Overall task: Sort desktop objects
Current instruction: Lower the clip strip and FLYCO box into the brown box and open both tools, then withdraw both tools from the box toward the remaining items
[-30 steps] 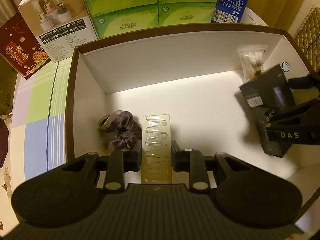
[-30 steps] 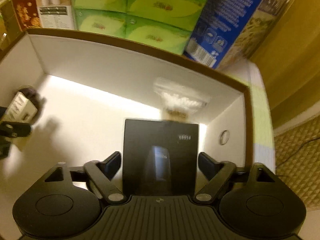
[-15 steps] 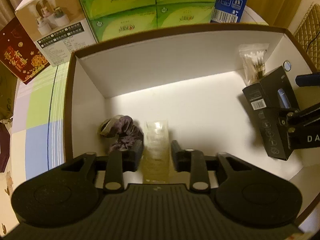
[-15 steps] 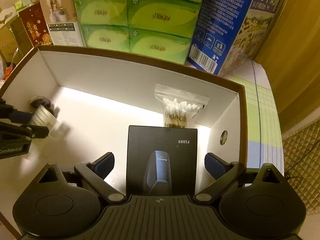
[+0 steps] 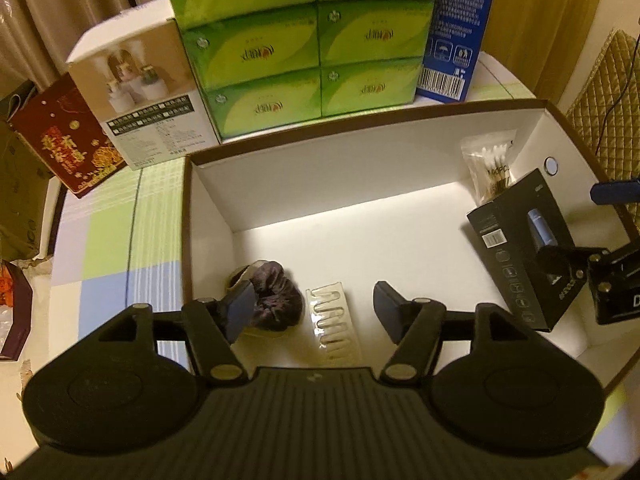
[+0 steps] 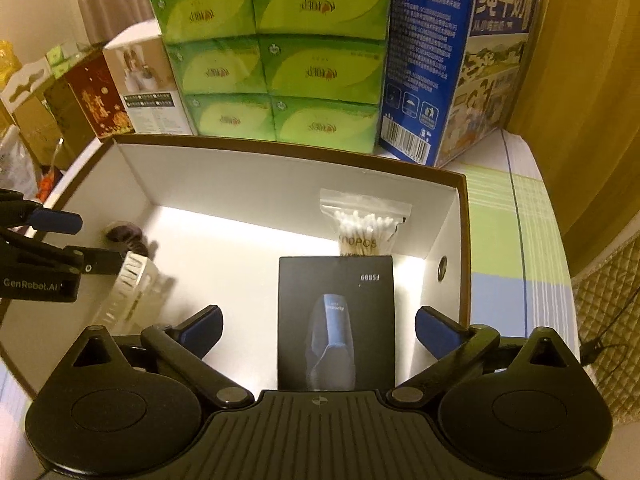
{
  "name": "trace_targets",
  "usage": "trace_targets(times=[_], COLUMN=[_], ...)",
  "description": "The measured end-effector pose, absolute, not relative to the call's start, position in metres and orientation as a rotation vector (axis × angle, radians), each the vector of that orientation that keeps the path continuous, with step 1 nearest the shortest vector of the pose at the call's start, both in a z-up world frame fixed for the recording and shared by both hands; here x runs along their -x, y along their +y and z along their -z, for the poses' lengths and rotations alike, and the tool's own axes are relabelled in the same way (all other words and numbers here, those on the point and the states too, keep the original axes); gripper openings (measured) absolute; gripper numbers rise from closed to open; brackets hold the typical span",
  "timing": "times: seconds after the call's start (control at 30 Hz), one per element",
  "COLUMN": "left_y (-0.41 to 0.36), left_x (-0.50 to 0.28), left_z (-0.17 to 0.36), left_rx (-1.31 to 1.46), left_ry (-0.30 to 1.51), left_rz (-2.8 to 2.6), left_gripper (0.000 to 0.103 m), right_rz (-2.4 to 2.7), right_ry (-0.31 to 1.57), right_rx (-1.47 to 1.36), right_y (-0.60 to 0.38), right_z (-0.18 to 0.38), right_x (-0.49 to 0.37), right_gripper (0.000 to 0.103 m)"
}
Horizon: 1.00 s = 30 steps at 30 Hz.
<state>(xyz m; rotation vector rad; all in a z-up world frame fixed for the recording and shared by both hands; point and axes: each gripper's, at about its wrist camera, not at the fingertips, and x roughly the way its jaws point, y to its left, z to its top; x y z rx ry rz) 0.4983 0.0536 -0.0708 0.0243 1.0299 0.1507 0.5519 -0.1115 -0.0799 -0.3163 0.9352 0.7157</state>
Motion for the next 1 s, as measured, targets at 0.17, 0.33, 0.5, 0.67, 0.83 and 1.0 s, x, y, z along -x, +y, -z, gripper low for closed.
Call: trace_targets(times=[0.17, 0.33, 0.5, 0.67, 0.83, 1.0], left_y=[0.052, 0.047, 0.041, 0.031, 0.023, 0.014], left_x=[-0.483, -0.467, -0.450, -0.432, -0.414, -0.393], left_z=[0.057, 0.044, 0.031, 0.019, 0.009, 0.002], left_rx=[-0.033, -0.050, -0.051, -0.047, -0.040, -0.036], left_ry=[1.013, 0.987, 0.958, 0.939, 0.922, 0.909], left_rz=[-0.165, -0.170, -0.169, -0.171, -0.174, -0.162], left_gripper=[0.073, 0.075, 0.081, 0.082, 0.085, 0.085], right_rz=[-0.732, -0.735, -0.733, -0.728, -0.738, -0.747], right_ry=[0.938, 0.932, 0.920, 0.908, 0.906, 0.899], right_rx=[0.274, 0.239, 0.215, 0.201, 0.160, 0.129], right_y=[-0.123, -0.135, -0.144, -0.151, -0.160, -0.167], right_z=[0.072, 0.065, 0.057, 0.049, 0.041, 0.033], right_x=[-0.538, -0.524, -0.509, -0.493, -0.477, -0.460], right_gripper=[0.101, 0.101, 0.101, 0.101, 0.101, 0.101])
